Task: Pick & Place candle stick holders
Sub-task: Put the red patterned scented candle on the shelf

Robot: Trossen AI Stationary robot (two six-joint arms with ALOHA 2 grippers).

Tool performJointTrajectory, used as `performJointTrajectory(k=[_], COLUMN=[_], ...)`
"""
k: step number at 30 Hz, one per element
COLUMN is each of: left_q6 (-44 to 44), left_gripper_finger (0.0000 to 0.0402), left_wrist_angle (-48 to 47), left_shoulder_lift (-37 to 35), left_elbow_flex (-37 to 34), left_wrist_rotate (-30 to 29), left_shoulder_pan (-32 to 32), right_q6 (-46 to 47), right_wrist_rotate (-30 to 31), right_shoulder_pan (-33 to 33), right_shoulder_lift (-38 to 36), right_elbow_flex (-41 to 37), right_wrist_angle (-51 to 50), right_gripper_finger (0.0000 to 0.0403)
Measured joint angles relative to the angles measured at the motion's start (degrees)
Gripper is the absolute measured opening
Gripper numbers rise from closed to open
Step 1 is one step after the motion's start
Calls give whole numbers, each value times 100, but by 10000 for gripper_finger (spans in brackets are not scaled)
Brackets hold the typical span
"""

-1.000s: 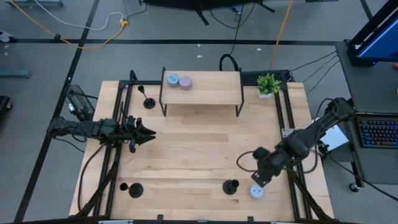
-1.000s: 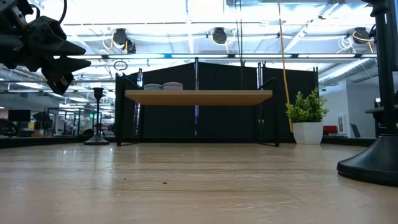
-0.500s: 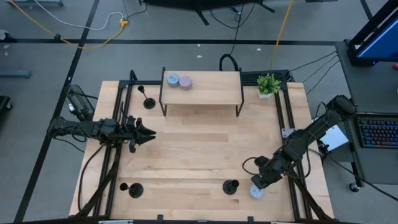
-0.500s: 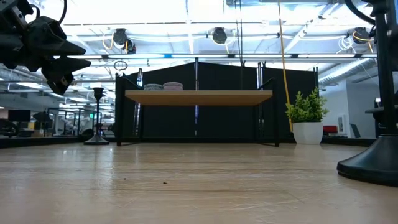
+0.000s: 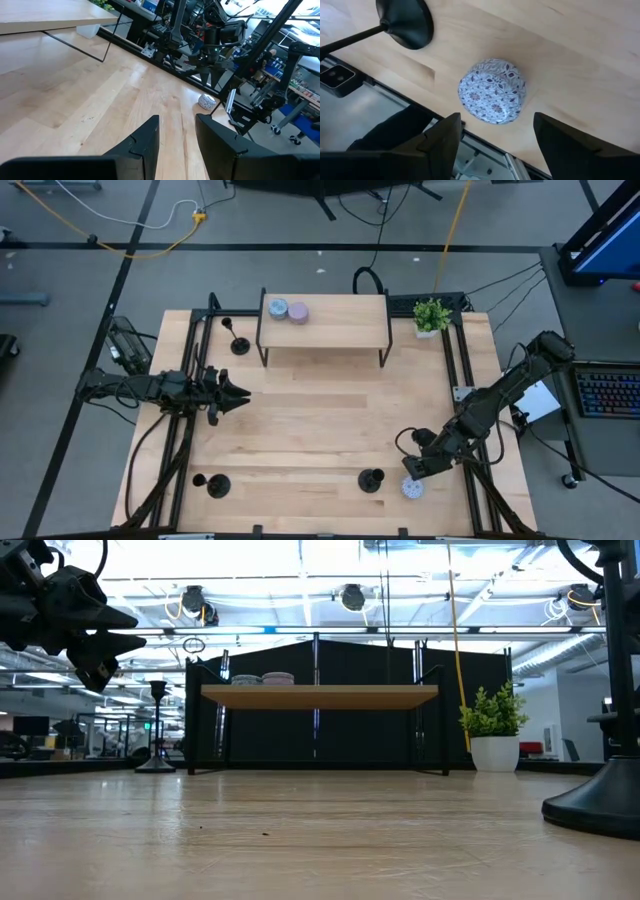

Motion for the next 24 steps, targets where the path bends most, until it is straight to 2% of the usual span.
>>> performJointTrajectory(k=[7,16,24], left_q6=[0,2,3], left_gripper_finger=[131,131,131], left_wrist_angle=[0,-2,0], left_shoulder_lift=[0,0,0], left_elbow_flex=[0,0,0], left_wrist_rotate=[-1,-2,-2], left_shoulder_pan=[-2,0,-1], right_q6=[-783,-894,-970], right_wrist_rotate=[-24,-28,-31], right_shoulder_pan=[0,0,0], right_shoulder_lift=[0,2,2], right_elbow_flex=[0,0,0], right_wrist_angle=[42,101,100], right_gripper_finger=[242,245,293])
